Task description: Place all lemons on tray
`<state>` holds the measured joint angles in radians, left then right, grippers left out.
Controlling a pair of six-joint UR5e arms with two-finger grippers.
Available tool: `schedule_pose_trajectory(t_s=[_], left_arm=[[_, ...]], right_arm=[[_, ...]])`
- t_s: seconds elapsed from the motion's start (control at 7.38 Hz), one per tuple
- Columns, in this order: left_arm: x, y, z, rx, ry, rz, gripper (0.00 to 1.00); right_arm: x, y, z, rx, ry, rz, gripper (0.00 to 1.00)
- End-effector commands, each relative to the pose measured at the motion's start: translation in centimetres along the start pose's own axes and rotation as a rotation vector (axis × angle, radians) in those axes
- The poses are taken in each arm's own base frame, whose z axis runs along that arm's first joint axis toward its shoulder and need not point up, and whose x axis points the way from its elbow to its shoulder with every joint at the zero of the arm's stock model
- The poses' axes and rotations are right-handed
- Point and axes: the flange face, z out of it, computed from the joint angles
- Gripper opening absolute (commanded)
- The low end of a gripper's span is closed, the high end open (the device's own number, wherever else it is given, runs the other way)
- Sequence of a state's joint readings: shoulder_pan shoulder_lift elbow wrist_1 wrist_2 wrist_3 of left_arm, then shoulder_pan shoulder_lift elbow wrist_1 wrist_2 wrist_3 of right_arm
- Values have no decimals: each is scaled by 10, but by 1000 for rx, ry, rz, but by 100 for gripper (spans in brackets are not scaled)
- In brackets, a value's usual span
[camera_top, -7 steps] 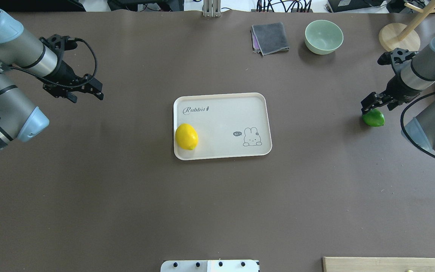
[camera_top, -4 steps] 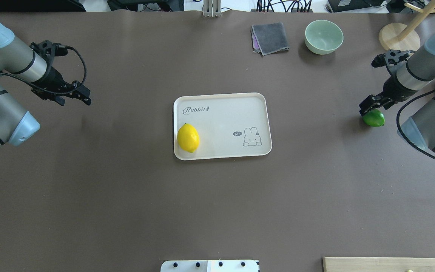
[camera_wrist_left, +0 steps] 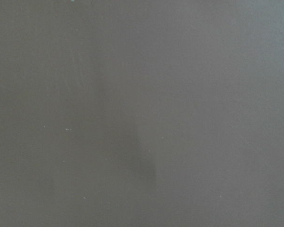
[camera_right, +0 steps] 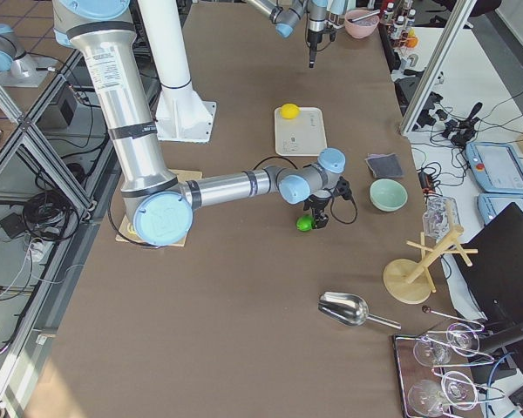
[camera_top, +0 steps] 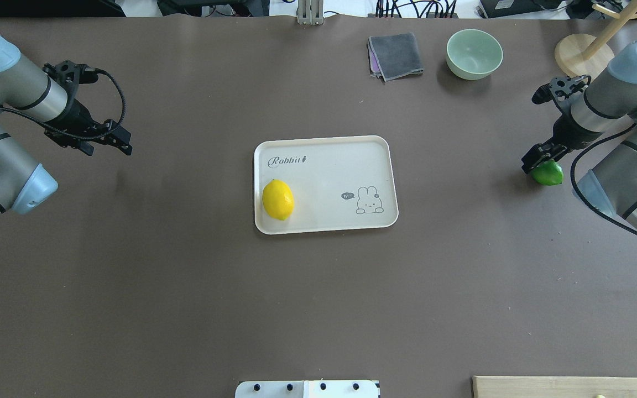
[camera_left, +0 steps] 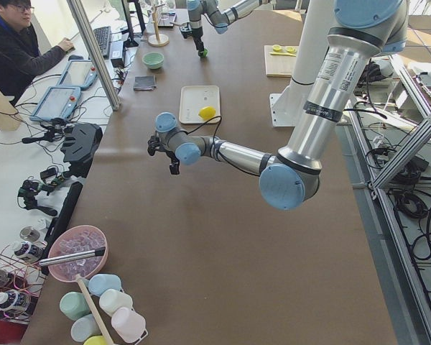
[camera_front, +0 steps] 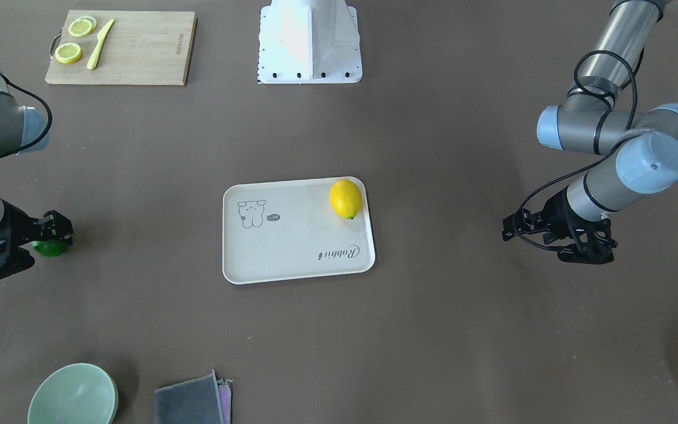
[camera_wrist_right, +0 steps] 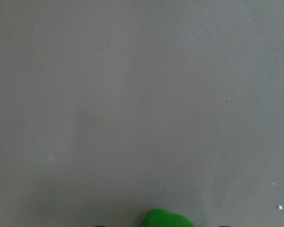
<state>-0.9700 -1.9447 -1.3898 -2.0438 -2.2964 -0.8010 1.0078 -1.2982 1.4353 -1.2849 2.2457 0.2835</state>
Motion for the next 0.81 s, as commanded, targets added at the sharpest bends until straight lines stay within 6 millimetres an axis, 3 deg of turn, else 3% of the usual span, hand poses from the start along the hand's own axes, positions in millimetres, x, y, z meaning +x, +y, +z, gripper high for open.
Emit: schedule_pose_trajectory(t_s=[0.0,0.27,0.41,0.68], left_arm=[[-2,0,2,-3,-3,-4,98],[-1,1,2,-3,-2,-2,98],[-2,1,2,-3,-2,-4,98],[-2,1,2,-2,0,-8,98]], right_arm=[[-2,4,5,-9,0,-8,84],[-3,8,8,-15,3,-13,78],[-2,8,6,-12,5,-13,66],[4,12,2,-10,2,-1,3]])
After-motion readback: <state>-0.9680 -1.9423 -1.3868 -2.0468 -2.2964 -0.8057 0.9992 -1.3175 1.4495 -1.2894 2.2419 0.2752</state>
